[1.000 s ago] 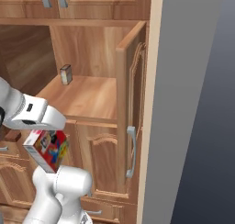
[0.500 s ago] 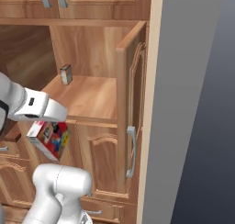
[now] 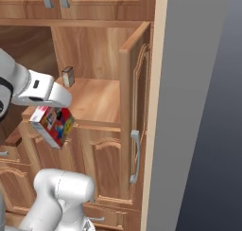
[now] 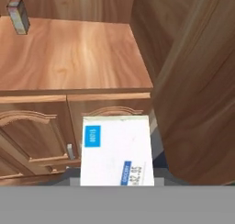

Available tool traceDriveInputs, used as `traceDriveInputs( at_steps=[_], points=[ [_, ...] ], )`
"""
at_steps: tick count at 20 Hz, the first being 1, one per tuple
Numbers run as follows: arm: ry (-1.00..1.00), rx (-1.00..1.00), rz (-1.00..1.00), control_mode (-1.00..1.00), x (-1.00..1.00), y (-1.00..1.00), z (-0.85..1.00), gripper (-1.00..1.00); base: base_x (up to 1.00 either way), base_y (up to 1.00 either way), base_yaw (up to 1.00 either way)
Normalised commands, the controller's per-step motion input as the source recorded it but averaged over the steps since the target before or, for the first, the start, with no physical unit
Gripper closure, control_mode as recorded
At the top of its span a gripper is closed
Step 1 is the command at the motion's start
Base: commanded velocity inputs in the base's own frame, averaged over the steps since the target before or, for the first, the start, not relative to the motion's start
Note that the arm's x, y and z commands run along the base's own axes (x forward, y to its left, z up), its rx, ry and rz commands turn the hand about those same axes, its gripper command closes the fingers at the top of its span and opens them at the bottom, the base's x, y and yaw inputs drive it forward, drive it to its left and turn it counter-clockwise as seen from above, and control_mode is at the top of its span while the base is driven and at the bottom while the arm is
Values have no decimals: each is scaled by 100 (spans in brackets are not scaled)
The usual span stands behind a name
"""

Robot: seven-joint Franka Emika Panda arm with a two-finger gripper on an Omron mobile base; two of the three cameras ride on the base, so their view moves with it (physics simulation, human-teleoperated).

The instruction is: Pick the cereal and honey bottle from the counter and place them in the cabinets closest to them.

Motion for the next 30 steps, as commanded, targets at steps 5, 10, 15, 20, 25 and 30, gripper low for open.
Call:
traceDriveInputs(
  at_steps=[5, 10, 15, 20, 25, 30],
  points=[
    [0, 0, 0, -100, 9, 1, 16, 100, 0, 0, 0],
    [0, 1, 0, -100, 5, 1, -1, 100, 0, 0, 0],
    [0, 8, 1, -100, 24, 1, 0, 100, 0, 0, 0],
    [0, 5, 2, -100, 25, 0, -2, 100, 0, 0, 0],
    [0, 1, 3, -100, 26, 1, -8, 100, 0, 0, 0],
    [0, 0, 0, -100, 35, 1, -3, 100, 0, 0, 0]
  ],
)
